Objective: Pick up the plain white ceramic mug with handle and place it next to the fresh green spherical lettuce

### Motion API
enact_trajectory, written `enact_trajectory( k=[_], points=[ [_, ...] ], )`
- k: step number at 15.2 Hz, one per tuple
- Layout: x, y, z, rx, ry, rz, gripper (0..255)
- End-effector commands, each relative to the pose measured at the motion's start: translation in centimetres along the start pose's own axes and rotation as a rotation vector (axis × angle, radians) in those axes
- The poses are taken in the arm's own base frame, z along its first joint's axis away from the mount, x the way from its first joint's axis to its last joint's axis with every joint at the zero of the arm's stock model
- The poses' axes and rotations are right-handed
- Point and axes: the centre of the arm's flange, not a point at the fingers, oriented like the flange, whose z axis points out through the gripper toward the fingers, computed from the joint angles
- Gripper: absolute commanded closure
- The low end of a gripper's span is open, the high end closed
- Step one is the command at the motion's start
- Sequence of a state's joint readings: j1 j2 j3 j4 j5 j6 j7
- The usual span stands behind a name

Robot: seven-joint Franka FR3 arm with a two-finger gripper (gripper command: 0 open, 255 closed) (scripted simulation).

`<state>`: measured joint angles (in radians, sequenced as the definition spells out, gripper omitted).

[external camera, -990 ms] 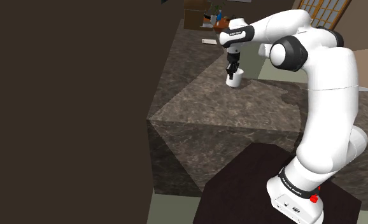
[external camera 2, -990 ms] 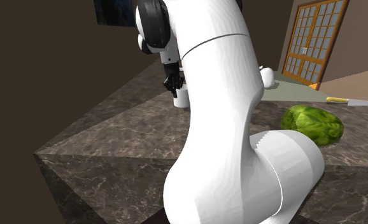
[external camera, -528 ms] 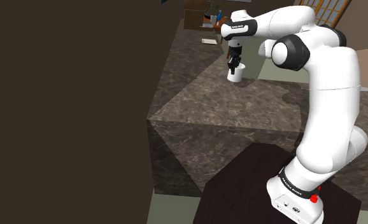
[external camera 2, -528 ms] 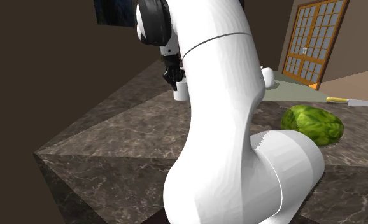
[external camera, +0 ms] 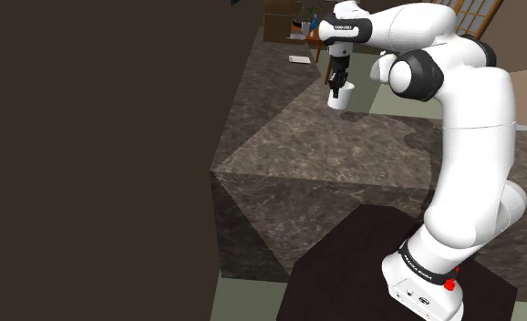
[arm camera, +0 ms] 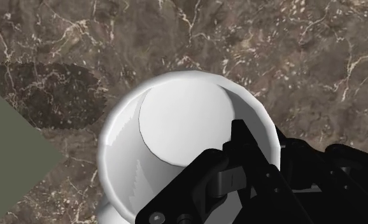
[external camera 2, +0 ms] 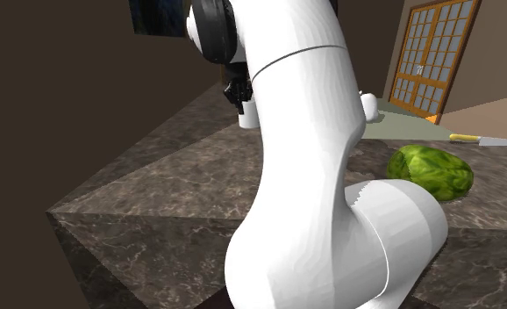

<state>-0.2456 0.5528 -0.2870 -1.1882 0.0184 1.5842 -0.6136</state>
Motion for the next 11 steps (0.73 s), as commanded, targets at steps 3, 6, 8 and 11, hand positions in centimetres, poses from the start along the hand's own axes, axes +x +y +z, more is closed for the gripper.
enact_trajectory(
  k=[3,6,8,11],
  points=[
    [-0.4,0.0,-2.1,0.0,0.0,0.0,255],
    [-0.7,0.0,-3.7,0.0,0.0,0.0,255],
    [-0.9,0.1,-4.7,0.0,0.0,0.0,255],
    [-1.2,0.1,-6.3,0.0,0.0,0.0,255]
  ],
)
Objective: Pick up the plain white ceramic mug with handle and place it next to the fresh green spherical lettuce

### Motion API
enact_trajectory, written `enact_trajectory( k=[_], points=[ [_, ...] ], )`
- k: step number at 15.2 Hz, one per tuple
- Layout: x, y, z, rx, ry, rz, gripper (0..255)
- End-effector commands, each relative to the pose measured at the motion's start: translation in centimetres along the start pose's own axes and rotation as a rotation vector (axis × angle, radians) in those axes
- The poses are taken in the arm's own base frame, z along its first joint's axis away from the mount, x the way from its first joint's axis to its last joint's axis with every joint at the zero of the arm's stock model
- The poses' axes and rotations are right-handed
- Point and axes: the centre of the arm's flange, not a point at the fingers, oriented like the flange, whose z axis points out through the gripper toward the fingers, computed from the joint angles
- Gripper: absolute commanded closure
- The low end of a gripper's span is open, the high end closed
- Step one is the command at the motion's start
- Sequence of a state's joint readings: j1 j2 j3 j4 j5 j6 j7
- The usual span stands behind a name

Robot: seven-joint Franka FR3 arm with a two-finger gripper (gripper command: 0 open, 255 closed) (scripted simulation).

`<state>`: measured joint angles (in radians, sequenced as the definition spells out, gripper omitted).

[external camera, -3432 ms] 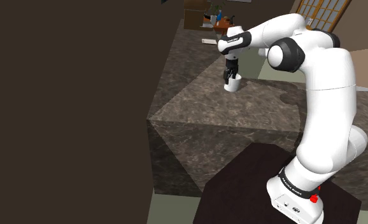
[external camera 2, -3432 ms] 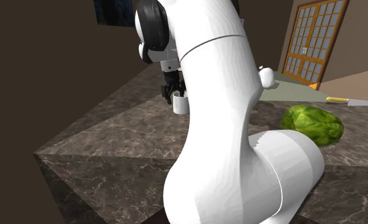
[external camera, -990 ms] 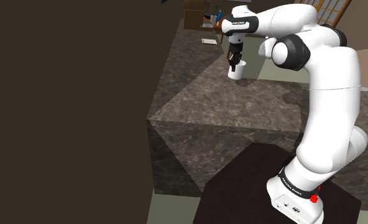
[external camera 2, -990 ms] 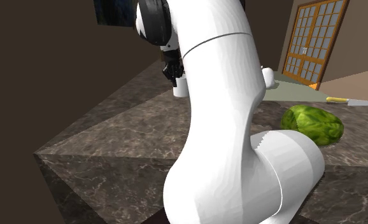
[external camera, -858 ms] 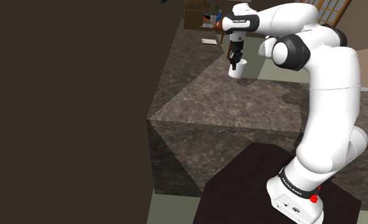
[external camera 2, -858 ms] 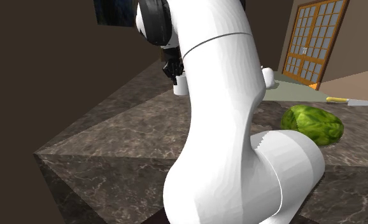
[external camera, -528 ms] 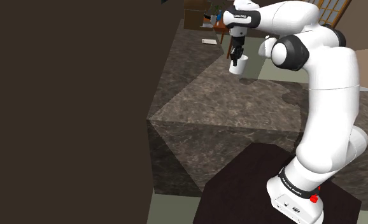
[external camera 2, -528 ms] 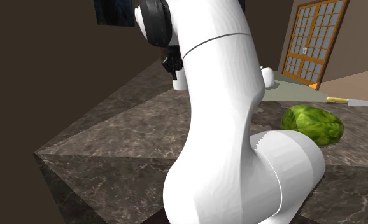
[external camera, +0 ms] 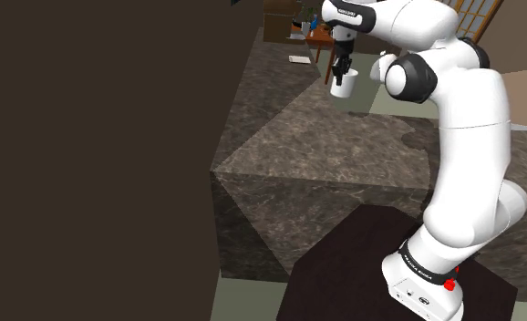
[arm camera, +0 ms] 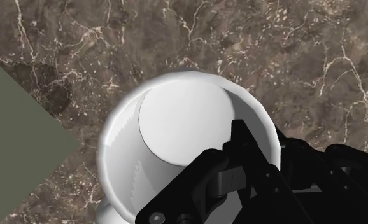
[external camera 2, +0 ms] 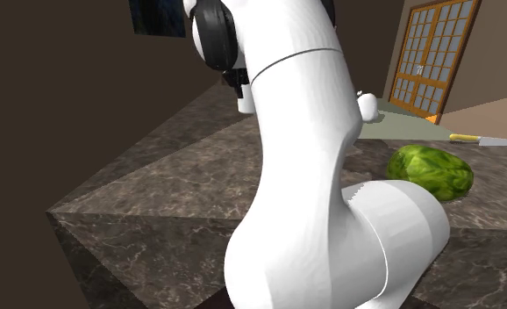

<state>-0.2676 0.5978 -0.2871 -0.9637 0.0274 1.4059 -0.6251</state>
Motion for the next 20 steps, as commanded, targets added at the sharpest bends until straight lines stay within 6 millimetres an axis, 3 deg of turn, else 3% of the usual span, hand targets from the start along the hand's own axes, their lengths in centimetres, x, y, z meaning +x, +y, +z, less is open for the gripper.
enact_trajectory(
  k=[1,8,20],
  points=[
    [-0.3,0.1,-1.0,0.0,0.0,0.0,255],
    [-0.9,0.2,-4.2,0.0,0.0,0.0,255],
    [-15.0,6.8,-1.3,0.0,0.0,0.0,255]
  ],
)
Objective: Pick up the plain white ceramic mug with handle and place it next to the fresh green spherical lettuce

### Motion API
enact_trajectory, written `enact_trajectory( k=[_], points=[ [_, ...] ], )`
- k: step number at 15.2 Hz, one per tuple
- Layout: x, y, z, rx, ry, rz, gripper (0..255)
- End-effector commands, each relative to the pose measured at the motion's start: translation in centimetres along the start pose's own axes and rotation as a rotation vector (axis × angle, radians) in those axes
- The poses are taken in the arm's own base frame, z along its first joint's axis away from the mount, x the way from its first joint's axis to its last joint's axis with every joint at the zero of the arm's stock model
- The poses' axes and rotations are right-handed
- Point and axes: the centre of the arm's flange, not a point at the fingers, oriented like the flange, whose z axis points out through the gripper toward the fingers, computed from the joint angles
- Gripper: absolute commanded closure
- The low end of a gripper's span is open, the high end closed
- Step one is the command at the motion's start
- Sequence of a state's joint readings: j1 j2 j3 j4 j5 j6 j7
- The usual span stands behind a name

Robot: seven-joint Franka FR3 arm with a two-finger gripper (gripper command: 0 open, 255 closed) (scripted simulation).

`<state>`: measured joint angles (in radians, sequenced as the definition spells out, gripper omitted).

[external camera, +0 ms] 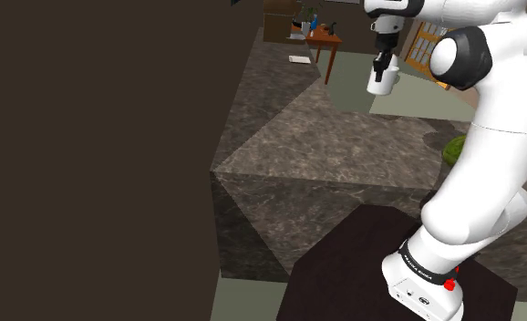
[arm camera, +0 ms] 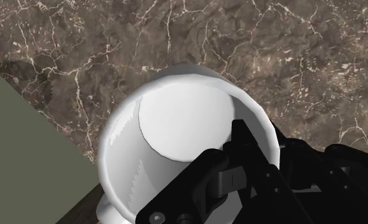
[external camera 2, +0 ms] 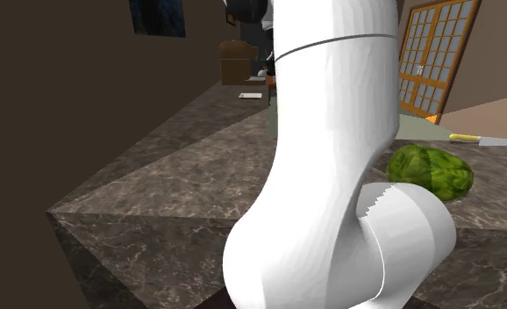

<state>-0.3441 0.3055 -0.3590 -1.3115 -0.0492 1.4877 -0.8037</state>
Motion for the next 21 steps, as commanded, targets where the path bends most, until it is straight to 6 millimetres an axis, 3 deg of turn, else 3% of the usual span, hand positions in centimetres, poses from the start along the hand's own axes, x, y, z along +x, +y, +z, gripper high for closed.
enact_trajectory(
  k=[1,18,21],
  points=[
    [-2.2,1.0,0.5,0.0,0.0,-0.001,255],
    [-22.7,10.7,4.6,0.0,0.0,-0.001,255],
    [-22.4,10.6,6.1,0.0,0.0,-0.001,255]
  ],
)
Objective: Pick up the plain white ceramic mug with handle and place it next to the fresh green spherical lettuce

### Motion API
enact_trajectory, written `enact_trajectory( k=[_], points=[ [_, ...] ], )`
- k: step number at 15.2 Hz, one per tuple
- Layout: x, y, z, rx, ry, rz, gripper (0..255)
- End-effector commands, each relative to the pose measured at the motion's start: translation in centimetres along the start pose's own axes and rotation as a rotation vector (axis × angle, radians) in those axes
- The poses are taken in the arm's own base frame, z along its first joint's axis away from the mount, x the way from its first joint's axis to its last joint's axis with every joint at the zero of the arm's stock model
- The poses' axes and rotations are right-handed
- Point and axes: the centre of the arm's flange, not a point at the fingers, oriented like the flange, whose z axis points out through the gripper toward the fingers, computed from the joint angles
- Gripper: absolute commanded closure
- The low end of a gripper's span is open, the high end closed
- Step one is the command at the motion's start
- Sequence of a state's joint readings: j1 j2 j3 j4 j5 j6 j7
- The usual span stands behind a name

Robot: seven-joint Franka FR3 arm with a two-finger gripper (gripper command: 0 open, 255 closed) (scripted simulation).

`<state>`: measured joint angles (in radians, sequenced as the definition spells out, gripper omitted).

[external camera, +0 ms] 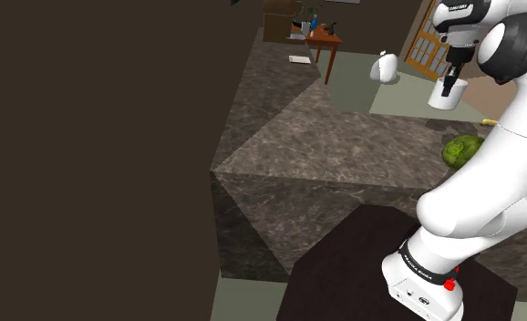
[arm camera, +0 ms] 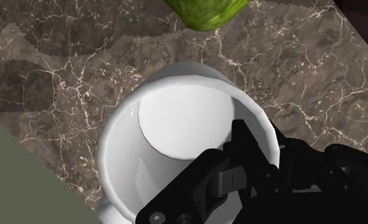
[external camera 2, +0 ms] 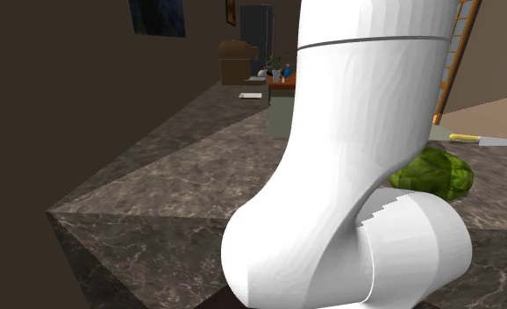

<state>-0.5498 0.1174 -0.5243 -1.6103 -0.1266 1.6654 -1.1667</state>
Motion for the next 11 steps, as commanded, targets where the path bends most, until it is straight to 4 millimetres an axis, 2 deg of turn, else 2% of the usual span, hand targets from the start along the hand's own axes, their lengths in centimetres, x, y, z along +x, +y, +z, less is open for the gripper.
enact_trajectory(
  k=[1,11],
  points=[
    [0.0,0.0,1.0,-0.001,0.0,-0.001,255],
    [1.0,-0.1,6.2,-0.001,0.0,-0.001,255]
  ],
)
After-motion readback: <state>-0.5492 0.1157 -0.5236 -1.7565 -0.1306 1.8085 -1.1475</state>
